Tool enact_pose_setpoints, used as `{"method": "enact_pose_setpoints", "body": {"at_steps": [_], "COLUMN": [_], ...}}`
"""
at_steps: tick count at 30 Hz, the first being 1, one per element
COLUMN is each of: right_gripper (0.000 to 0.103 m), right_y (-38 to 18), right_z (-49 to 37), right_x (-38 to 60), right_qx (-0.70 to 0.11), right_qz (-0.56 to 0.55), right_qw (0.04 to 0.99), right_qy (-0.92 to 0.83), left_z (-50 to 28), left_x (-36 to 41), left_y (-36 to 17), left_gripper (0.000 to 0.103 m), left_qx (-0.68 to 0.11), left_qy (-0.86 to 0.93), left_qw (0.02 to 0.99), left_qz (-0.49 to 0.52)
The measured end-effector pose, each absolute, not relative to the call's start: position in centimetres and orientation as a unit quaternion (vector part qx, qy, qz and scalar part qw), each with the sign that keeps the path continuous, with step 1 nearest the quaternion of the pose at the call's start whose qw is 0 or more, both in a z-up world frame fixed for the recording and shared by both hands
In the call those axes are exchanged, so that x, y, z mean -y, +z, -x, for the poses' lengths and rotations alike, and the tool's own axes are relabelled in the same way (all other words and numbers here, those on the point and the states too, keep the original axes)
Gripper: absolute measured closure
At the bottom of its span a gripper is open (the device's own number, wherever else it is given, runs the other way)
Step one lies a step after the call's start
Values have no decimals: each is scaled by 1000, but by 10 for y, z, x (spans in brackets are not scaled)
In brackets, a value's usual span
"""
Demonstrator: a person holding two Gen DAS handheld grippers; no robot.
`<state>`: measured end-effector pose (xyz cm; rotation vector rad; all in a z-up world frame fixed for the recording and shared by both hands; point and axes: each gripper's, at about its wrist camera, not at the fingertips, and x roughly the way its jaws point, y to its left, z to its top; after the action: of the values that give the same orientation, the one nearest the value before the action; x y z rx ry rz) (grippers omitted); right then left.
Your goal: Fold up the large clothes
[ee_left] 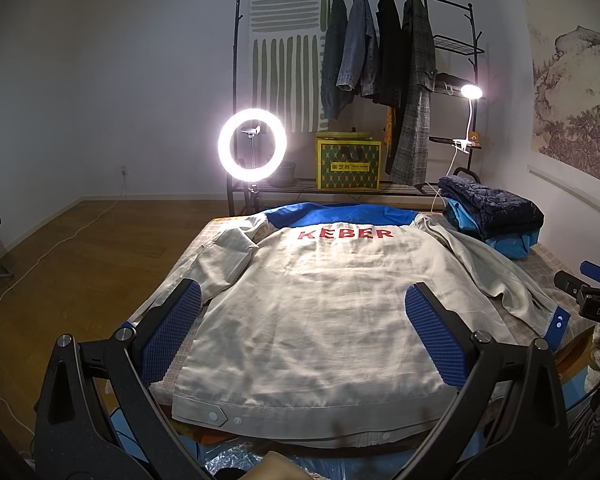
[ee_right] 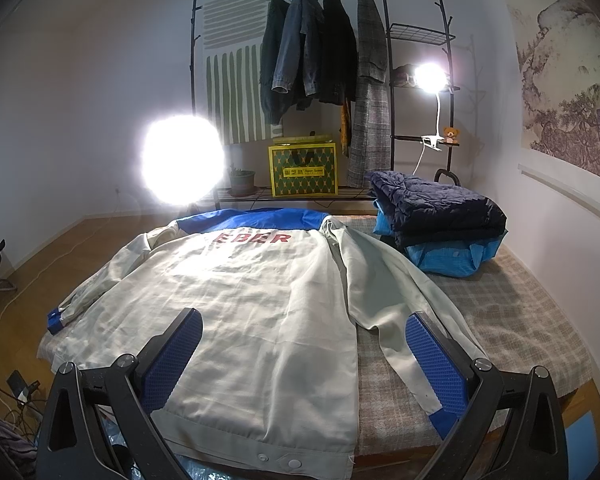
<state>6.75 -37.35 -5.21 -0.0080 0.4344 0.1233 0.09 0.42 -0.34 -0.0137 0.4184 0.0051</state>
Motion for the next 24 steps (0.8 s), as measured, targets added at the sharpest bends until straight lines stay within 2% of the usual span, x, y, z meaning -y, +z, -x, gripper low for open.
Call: {"method": "enact_pose_setpoints", "body": {"at_steps": [24], "right_gripper": [0], "right_y": [-53], "right_z": [-67], "right_x": [373], "right_qx": [-216], "right_qz": [2], "right_qw": [974], "right_qy": [61], "left_z": [-1], "left_x": [-4], "left_y": [-4], "left_gripper": [0], "left_qx": [-208], "left_qy": [3], "left_qw": [978], "left_qz": [7]}}
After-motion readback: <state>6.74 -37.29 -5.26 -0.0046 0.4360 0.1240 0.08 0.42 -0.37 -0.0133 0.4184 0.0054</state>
